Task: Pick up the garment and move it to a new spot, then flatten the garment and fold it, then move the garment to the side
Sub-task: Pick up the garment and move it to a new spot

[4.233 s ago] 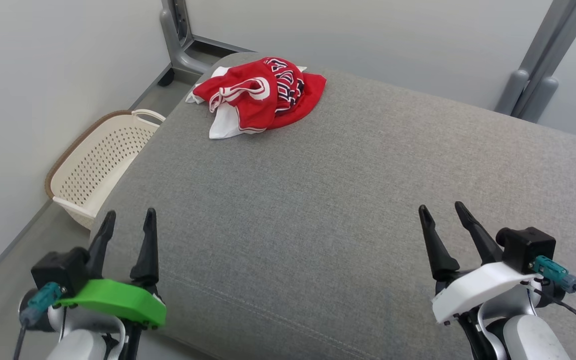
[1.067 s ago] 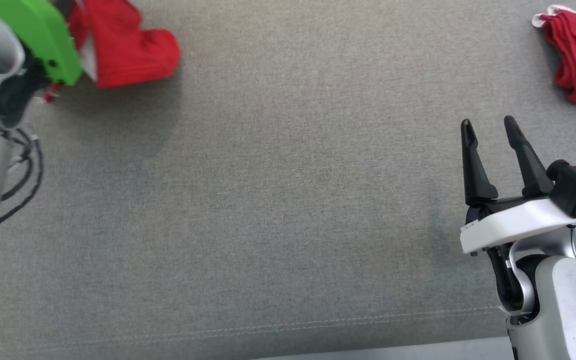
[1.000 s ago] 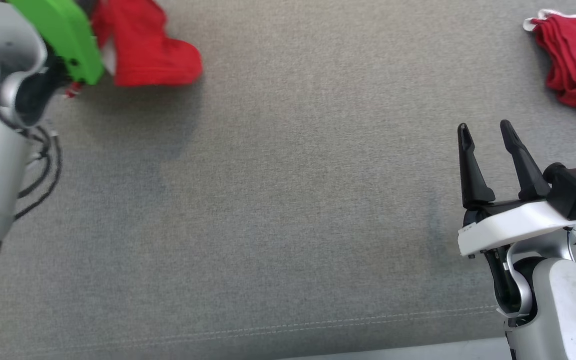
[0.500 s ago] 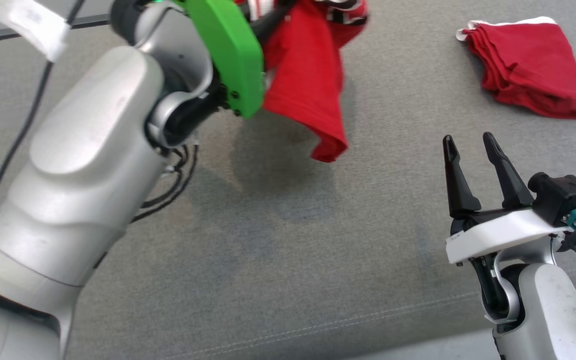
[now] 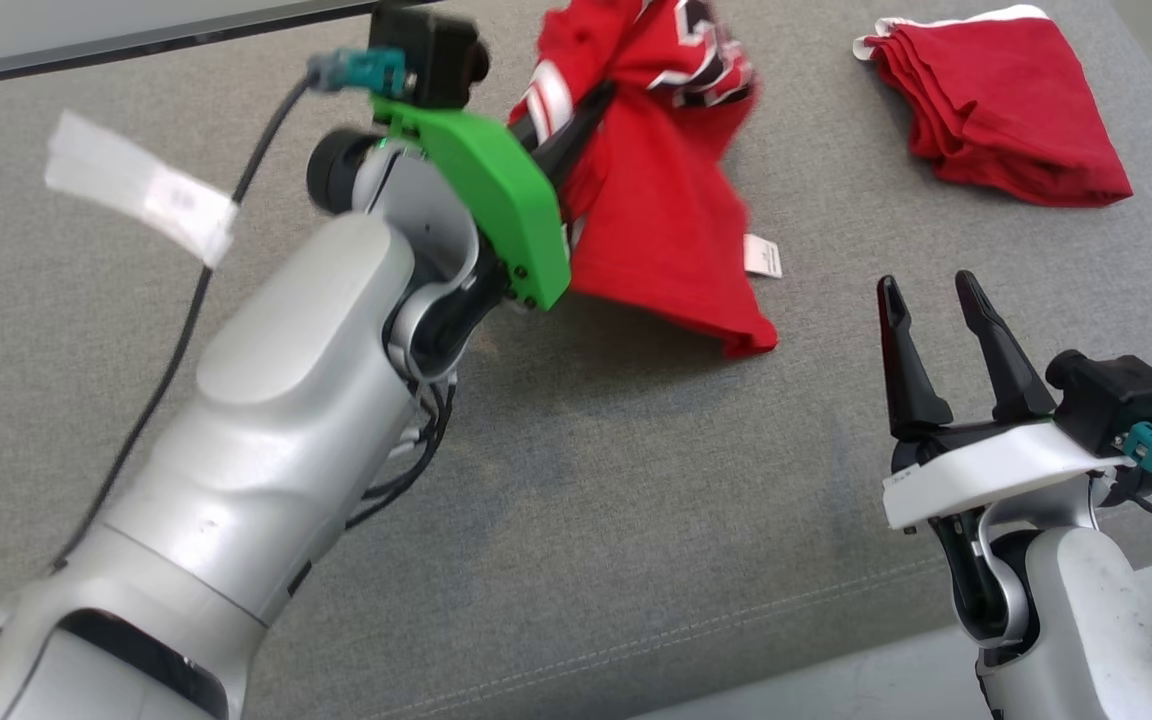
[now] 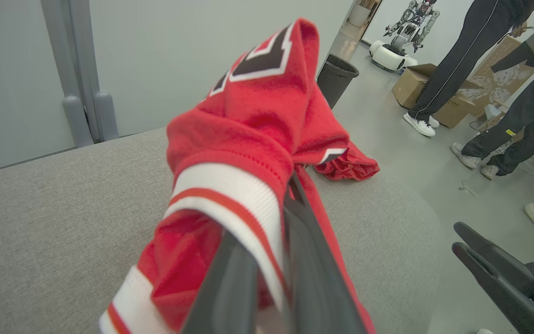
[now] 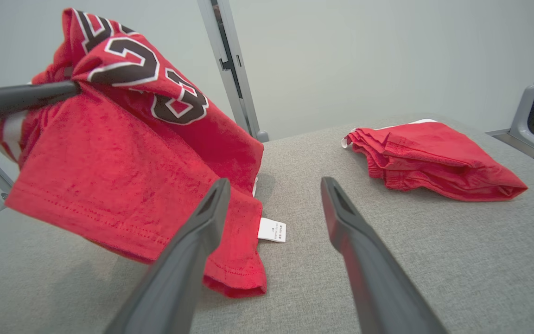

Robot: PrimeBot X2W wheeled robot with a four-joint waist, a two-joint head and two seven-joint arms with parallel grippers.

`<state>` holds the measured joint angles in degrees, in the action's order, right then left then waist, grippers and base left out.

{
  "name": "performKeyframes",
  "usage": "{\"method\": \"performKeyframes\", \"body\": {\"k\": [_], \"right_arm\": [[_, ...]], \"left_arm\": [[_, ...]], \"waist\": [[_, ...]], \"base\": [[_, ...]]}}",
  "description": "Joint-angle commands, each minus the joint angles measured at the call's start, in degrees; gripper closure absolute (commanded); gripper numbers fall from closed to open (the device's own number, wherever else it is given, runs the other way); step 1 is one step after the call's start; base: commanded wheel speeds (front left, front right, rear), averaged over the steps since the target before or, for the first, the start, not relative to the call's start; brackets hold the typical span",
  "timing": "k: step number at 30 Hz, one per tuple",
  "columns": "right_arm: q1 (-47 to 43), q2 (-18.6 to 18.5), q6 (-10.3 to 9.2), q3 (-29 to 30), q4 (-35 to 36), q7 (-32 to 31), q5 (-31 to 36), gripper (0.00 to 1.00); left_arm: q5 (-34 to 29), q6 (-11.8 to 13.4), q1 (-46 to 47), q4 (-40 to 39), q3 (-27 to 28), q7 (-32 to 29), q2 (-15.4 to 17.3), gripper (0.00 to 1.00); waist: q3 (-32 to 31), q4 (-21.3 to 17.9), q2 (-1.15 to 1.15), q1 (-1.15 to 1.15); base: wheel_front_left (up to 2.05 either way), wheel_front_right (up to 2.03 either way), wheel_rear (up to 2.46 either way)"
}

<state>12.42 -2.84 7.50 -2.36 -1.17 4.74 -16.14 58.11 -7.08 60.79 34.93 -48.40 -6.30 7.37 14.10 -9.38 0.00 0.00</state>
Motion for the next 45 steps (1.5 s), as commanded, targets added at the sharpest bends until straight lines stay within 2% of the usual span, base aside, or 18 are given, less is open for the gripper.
{"method": "performKeyframes", "body": {"k": [1,10,17,18,19,20,21,33,45], "right_arm": [[0.84,-0.11,-0.02,-0.1,-0.12,0.51,-0.32,0.0],[1.09,-0.11,-0.02,0.32,0.0,0.11,0.75,0.0],[0.35,-0.11,-0.02,-0.01,0.66,-0.72,1.34,0.0],[0.33,-0.12,-0.02,-0.06,0.73,-0.9,1.33,0.0],[0.31,-0.12,-0.02,-0.11,0.78,-0.96,1.42,0.0],[0.26,-0.12,-0.02,-0.16,0.89,-1.14,1.47,0.0],[0.23,-0.12,-0.02,-0.15,0.91,-1.19,1.5,0.0],[-0.85,-0.13,-0.02,0.79,0.89,-1.81,2.19,0.0],[-2.87,-0.13,-0.02,2.65,-1.12,-2.61,2.34,0.0]], "left_arm": [[0.32,0.07,-1.49,1.64,0.28,1.33,-0.49,1.0],[0.64,0.69,-4.64,16.75,3.05,11.7,-0.11,1.0],[2.48,0.84,-4.88,25.91,5.55,15.02,0.13,1.0],[2.9,0.88,-5.05,26.92,5.86,15.07,-0.02,0.84],[3.28,0.84,-5.24,27.89,6.13,15.14,-0.26,0.64],[3.57,0.78,-5.35,28.73,6.3,15.26,-0.45,0.23],[3.82,0.76,-5.39,29.69,6.47,15.36,-0.64,0.0],[4.01,0.04,-6.31,34.76,6.08,17.58,-1.81,0.0],[-0.97,-0.37,-8.22,29.29,3.12,21.42,-0.27,0.0]], "waist": [[0.54,-0.27,0.0,0.0],[1.96,-0.08,0.0,0.0],[1.7,0.69,0.0,0.0],[1.65,0.81,0.0,0.0],[1.58,0.93,0.0,0.0],[1.5,1.05,0.0,0.0],[1.4,1.19,0.0,0.0],[-1.01,4.22,0.0,0.0],[-5.23,9.69,0.0,0.0]], "base": [[0.0,0.0,0.0],[0.0,0.0,0.0],[0.0,0.0,0.0],[0.0,0.0,0.0],[0.0,0.0,0.0],[0.0,0.0,0.0],[0.0,0.0,0.0],[0.0,0.0,0.0],[0.0,0.0,0.0]]}}
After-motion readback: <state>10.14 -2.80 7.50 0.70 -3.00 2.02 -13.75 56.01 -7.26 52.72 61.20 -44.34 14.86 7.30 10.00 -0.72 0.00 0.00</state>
